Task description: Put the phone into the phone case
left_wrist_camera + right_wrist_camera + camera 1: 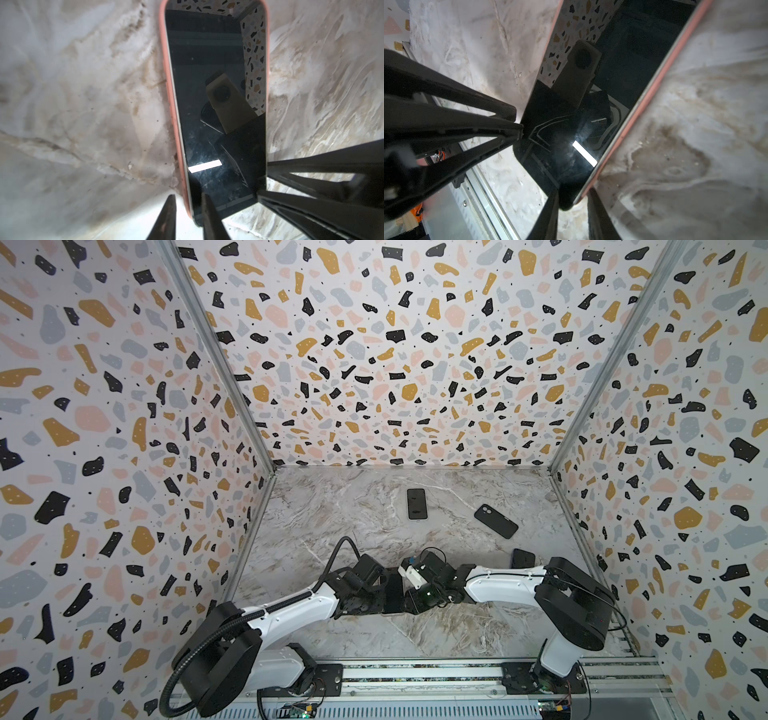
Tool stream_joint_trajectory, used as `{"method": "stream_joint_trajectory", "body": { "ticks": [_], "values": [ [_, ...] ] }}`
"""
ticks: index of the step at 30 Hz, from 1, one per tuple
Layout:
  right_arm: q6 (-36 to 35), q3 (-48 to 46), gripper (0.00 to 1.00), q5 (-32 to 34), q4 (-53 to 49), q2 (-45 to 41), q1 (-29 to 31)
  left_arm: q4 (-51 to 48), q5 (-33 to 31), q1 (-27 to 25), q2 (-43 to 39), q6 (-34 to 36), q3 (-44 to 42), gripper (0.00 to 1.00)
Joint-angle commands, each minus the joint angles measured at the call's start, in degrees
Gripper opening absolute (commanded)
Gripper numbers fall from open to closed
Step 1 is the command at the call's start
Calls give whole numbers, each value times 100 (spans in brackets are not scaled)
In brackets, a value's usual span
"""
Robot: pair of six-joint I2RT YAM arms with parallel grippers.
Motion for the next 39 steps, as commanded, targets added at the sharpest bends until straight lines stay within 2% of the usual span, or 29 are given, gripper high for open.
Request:
{"method": "stream_joint_trajectory", "body": {
  "ticks": [1,5,11,33,39],
  "values": [
    [-58,192,26,-56,46,25,-5,219,117,-5,97,-81,-285,15],
    [-40,191,26,-68,75,46,-8,428,199,-8,184,-132,-441,7],
    [-31,201,26,-85,77,66,0,503,173,-3,197,-147,-527,0],
    [11,167,26,-83,138,-30,0,1254,200,-8,733,-216,-1025,0],
    [-31,181,28,-9,68,-271,-129,862,24,-5,483,-77,-782,0]
  ]
}}
